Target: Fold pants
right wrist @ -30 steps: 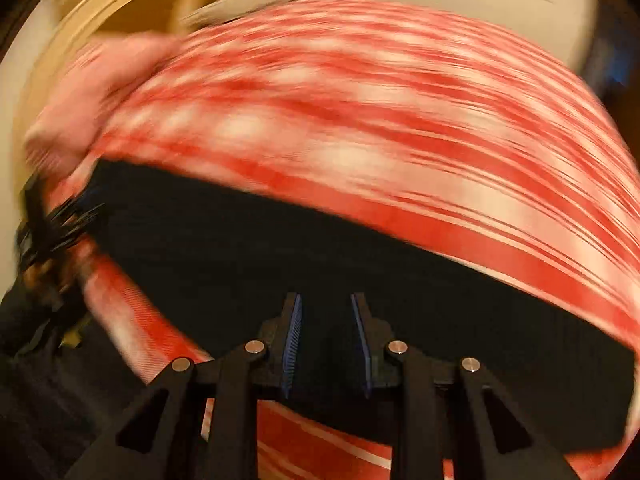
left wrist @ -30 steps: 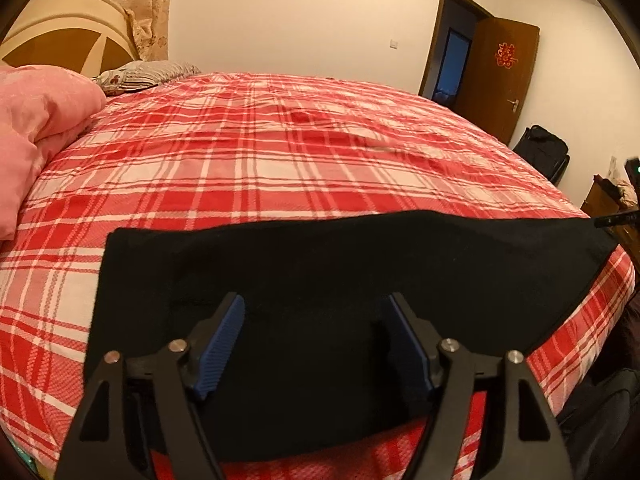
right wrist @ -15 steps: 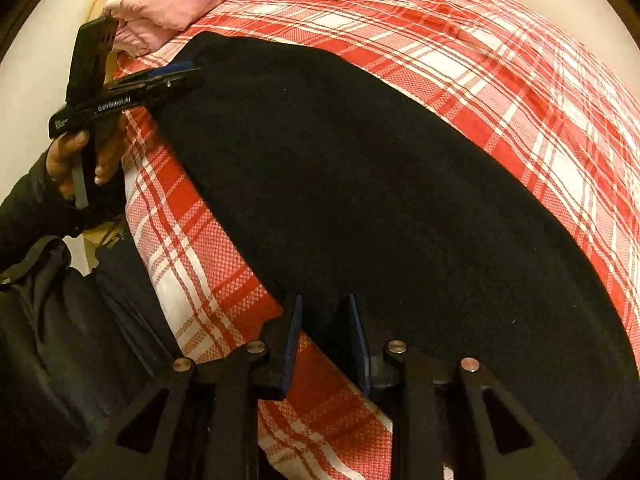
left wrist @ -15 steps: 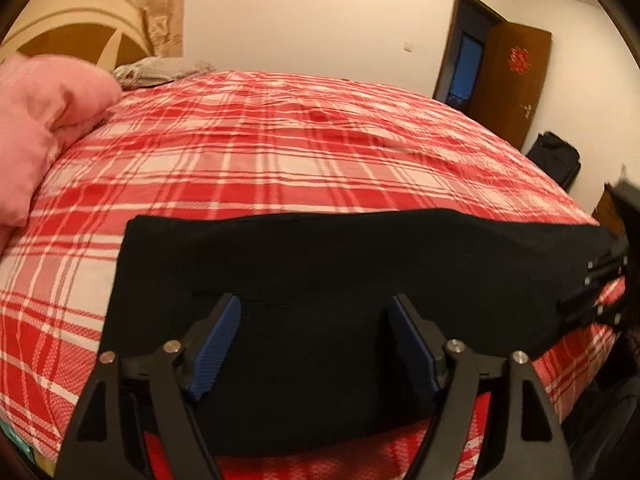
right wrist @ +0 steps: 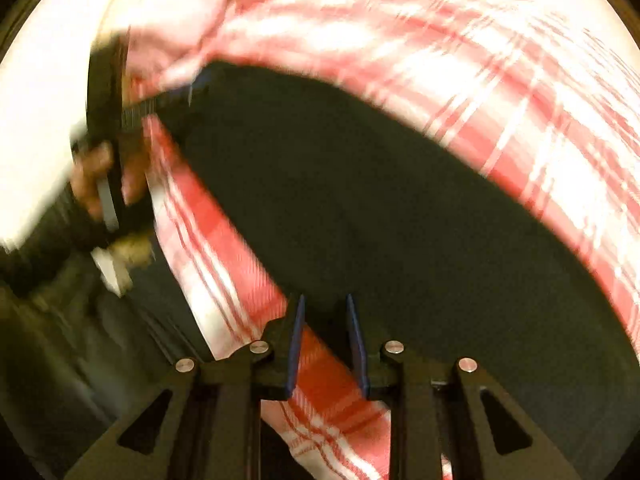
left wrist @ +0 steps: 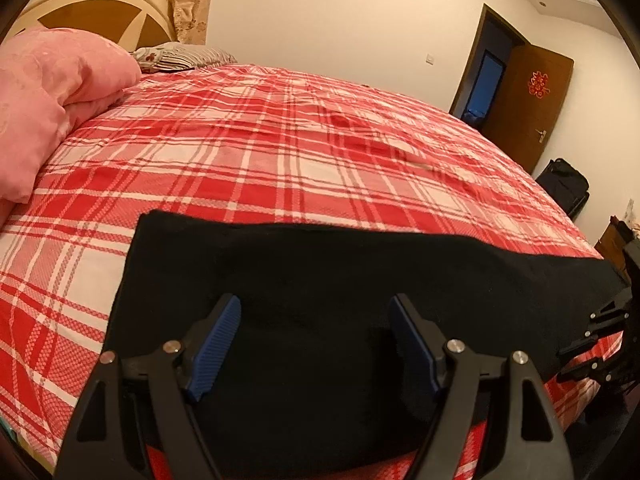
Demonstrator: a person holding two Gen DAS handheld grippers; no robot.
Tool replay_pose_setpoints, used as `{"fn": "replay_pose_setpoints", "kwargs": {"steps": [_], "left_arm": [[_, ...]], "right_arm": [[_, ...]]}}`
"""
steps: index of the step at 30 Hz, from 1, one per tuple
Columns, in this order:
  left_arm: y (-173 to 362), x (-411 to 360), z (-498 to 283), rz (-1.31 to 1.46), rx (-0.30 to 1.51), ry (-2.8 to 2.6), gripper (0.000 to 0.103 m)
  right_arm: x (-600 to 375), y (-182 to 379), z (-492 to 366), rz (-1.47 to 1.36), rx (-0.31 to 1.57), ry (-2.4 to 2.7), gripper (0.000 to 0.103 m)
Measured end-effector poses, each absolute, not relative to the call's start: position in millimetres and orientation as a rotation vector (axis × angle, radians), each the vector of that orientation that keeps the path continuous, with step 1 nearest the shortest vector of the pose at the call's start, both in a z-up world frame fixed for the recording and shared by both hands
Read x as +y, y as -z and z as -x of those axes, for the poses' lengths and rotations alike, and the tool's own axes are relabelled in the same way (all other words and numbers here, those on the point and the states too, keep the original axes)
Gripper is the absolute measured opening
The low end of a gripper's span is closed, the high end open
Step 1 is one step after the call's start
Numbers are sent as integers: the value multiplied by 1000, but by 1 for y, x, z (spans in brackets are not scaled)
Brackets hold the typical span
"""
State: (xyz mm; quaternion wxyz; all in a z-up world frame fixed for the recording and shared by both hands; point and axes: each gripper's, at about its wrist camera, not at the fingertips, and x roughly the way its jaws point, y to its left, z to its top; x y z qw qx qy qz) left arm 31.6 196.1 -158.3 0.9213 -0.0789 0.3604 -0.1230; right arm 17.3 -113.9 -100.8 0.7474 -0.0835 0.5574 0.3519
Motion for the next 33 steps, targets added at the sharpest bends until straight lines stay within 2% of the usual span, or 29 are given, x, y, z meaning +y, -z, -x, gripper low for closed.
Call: {"fn": "replay_pose_setpoints", "kwargs": {"steps": [5,10,15,18,23,28,33], "left_arm": [[144,189,-34,155,711,264,80],[147,161,-41,138,736,335,80],[165,124,-28,3,794,402,81],[171,110,-10,-138,762,380,85],[168,128,-9,-46,774,437,85],[171,123,-7,-69,757,449,88],[171,125,-7,-58,754,457,88]], "right_arm": [[-111,85,-80,101,1153,-738,24],[-75,115,-129,-22,1200,-790,24],[-41,144,-123,-70,1305,-945,24],[-26,146,-101,19,1329,-1014,24],[-26,145,-107,-12,1344,-1010,24],[-45,142,-148,-283,1331,-968,24],[-52,165,-174,-448,1406,-862,24]]}}
